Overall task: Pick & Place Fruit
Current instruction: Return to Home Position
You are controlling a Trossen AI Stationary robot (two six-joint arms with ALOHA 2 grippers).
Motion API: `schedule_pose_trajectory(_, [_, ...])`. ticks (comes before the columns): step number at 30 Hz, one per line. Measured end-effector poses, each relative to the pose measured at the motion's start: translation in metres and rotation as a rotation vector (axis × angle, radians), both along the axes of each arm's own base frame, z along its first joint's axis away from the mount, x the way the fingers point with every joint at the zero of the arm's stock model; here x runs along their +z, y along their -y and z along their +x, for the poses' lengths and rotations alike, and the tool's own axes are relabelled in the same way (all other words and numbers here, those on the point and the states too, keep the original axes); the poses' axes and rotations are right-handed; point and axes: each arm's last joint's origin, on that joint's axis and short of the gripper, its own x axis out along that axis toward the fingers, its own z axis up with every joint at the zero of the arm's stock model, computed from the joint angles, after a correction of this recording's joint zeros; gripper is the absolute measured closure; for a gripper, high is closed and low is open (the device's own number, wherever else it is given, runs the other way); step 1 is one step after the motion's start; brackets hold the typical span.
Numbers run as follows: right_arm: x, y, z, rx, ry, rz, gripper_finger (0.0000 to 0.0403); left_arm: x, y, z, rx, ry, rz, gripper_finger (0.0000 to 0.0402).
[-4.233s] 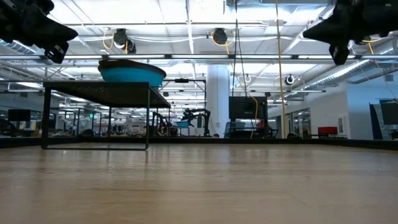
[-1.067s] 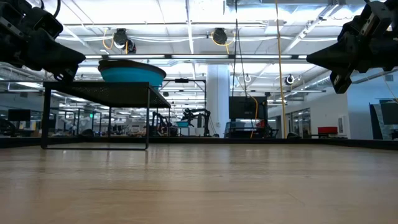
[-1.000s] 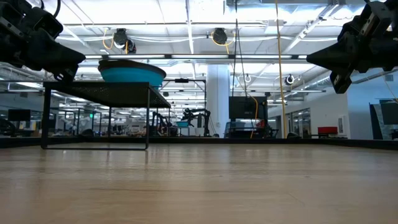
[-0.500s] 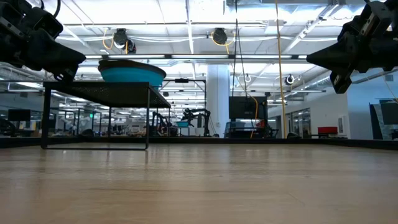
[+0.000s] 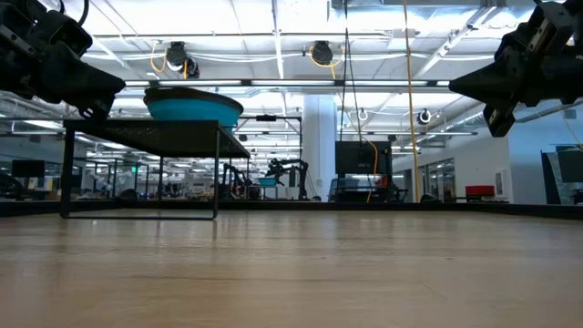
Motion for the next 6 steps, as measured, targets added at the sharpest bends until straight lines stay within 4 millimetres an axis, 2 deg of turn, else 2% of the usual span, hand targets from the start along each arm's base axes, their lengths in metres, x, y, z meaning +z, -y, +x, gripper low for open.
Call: schedule_pose_trajectory(6, [0.0,0.0,0.0,0.0,0.0,0.0,0.0403,-0.0001,0.0,0.0,0.0,-0.001,0.0,0.0378])
